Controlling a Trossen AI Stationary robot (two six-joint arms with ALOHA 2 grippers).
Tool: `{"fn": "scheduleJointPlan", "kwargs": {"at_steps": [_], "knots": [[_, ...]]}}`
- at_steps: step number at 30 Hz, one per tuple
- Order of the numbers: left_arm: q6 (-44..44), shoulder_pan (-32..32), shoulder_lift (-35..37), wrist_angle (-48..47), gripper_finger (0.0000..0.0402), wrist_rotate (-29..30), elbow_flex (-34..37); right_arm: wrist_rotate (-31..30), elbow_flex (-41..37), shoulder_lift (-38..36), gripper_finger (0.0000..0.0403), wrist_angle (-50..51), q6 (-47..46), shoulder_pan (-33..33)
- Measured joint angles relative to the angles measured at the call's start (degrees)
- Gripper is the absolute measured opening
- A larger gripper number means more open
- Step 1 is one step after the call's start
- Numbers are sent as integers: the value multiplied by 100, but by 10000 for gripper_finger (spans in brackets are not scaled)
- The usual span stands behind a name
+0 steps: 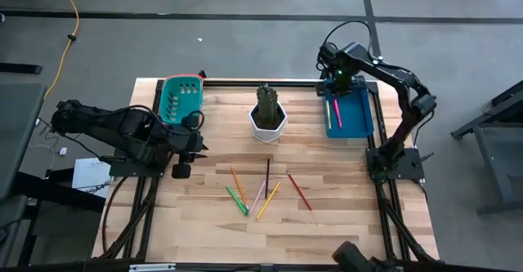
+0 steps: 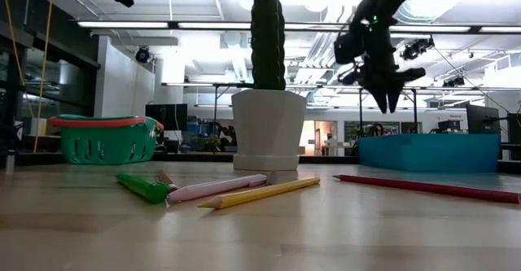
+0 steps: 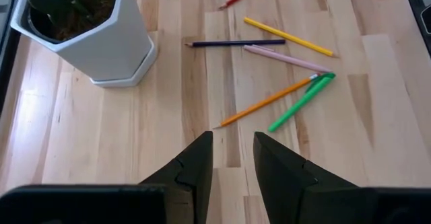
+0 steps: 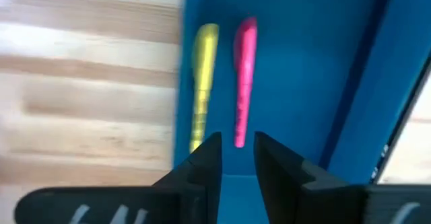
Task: Sort pens & pencils
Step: Put the green pen into the blue bin
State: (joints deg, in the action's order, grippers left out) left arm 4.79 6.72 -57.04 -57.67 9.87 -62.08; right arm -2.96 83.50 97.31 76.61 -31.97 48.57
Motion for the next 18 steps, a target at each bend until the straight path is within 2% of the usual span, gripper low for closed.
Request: {"fn": "scheduleJointPlan", "kwargs": {"at_steps": [6,10,18], "knots": [[56,4,-2,21,97,-3,0,12,0,-865,78,-722,-63,-384],[58,3,-2,91,97,-70,0,264,0,-1431,78,-932,-169,-752],[169,4,-2,107,97,-394,0,343,0,-2157,78,-863,-551,-2117]]}}
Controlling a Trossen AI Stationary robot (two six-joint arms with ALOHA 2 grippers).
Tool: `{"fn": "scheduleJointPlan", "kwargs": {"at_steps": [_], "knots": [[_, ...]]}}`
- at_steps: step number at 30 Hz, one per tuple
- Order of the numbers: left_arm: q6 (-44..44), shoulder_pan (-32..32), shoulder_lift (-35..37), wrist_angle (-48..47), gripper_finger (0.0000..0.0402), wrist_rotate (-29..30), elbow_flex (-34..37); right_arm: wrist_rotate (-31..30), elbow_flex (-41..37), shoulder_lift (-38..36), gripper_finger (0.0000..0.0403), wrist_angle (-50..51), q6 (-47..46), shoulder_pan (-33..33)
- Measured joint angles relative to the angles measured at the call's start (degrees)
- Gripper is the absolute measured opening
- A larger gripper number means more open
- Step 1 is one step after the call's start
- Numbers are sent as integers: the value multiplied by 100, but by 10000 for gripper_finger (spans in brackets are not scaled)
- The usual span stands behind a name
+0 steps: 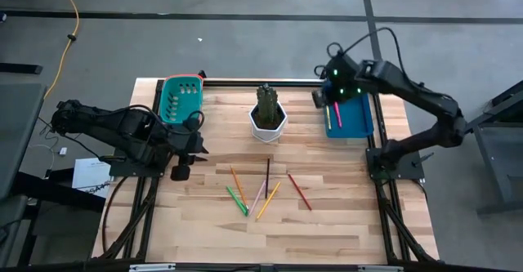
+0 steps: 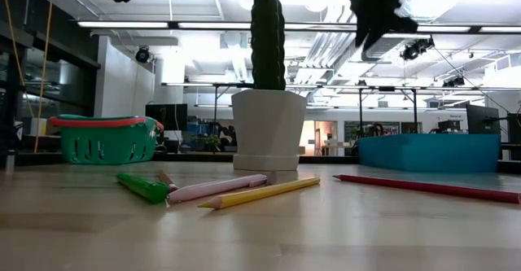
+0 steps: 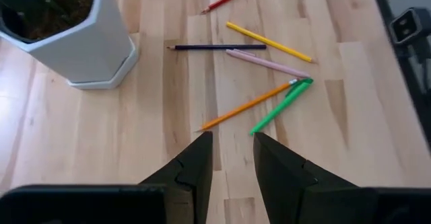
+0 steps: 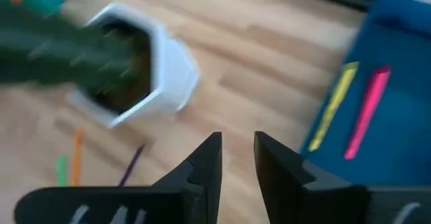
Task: Sort pens & pencils
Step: Put the green pen into the blue bin
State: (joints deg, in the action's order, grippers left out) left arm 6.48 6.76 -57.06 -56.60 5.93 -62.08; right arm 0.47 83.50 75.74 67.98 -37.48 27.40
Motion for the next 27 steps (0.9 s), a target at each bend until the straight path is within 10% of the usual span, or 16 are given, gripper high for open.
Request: {"fn": "scheduleJointPlan", "kwargs": {"at_steps": [17,27], "knots": [[222,490,-94,861,97,-635,0,-988,0,-70,78,-730,-1350,-3489],[-849,1584,-1461,1812,97,-506,0,-1445,0,349,78,-913,-1920,-4574]]}}
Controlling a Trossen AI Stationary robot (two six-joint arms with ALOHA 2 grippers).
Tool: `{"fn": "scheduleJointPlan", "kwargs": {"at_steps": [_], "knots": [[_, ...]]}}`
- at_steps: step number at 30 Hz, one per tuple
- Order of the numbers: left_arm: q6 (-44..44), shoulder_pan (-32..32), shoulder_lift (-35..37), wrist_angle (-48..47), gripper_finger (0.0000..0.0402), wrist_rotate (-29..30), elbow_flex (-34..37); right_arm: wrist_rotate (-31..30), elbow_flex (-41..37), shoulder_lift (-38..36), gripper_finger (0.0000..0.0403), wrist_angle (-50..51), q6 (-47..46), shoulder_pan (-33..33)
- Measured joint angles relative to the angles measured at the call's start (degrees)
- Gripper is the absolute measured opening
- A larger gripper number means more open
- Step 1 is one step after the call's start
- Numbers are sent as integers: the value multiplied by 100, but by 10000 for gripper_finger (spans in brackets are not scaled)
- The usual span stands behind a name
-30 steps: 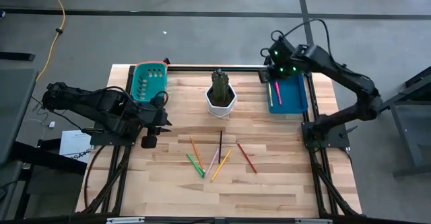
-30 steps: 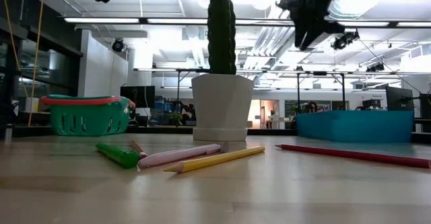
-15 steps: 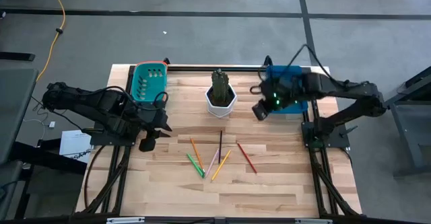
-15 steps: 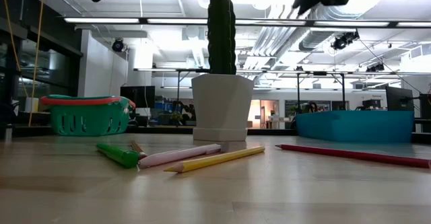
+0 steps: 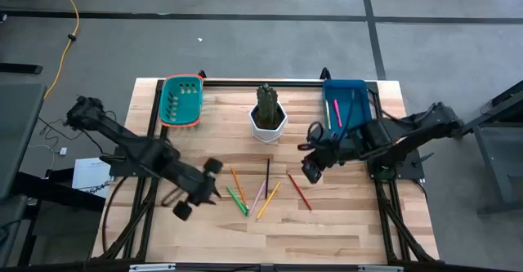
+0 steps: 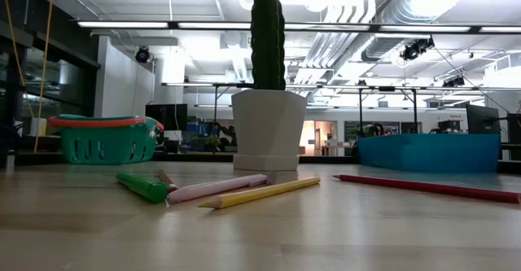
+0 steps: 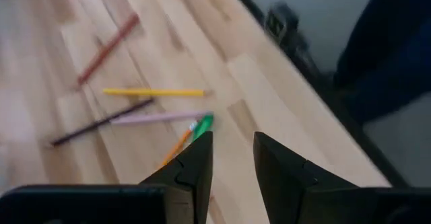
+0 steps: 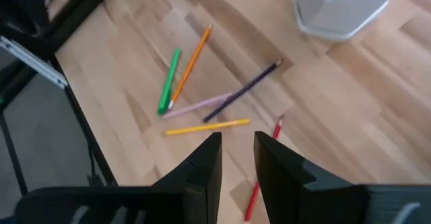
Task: Sort pens & pencils
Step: Put the green pen into the blue bin
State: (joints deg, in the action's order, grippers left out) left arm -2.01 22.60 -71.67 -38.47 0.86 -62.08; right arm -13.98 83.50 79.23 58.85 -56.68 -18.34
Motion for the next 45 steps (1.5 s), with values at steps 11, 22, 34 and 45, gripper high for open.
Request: {"fn": "scheduleJointPlan", "kwargs": {"at_steps": [11,22,34,45], "knots": [[-141,-3,-2017,187,97,-19,1,-175,0,338,78,-54,-456,-528],[-635,-276,-2483,509,97,373,0,-581,0,329,78,26,-833,-965],[-1600,-773,-2556,562,97,-273,-5,-608,0,329,78,188,-951,-961],[-2052,-759,-2994,578,97,-488,2,-688,0,324,78,302,-1155,-975]]}}
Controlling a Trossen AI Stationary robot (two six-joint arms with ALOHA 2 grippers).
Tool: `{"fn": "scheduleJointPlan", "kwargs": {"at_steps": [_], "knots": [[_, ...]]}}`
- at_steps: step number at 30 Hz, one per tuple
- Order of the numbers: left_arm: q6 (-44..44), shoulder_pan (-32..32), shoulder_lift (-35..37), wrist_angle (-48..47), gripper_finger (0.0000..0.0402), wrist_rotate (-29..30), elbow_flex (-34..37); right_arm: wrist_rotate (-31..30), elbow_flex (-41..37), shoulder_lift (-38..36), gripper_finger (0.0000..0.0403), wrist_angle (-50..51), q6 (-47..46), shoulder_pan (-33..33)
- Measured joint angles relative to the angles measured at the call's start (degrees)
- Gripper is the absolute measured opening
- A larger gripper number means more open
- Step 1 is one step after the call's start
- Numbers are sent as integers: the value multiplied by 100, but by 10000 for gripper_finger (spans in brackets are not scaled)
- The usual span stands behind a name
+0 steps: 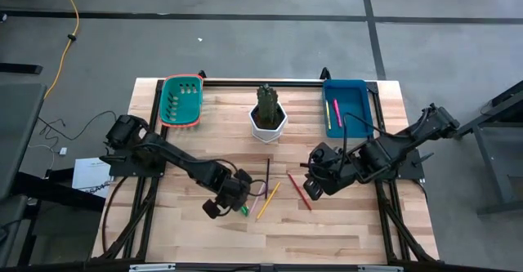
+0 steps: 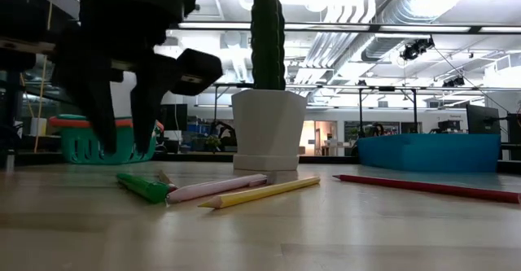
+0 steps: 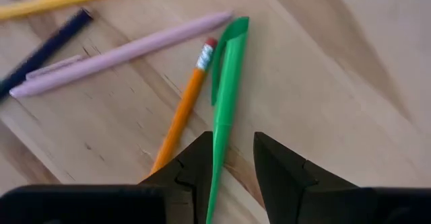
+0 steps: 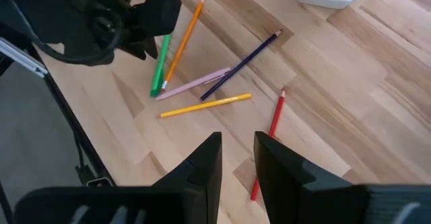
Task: Sort pens & pencils
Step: Put the green pen into the blue bin
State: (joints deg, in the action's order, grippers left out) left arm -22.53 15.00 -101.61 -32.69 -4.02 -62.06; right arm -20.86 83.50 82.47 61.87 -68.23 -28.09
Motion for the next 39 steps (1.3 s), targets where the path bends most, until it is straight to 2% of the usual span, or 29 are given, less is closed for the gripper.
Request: {"fn": "scheduleJointPlan", "kwargs": {"at_steps": [12,27,39], "knots": [[-195,0,-349,187,97,-156,-6,-18,0,-1,78,51,-144,-19],[-273,2,-351,254,97,-45,-12,-22,0,1,78,137,-207,-21],[-628,0,-349,269,97,102,-358,-22,0,1,78,240,-236,-21]]}}
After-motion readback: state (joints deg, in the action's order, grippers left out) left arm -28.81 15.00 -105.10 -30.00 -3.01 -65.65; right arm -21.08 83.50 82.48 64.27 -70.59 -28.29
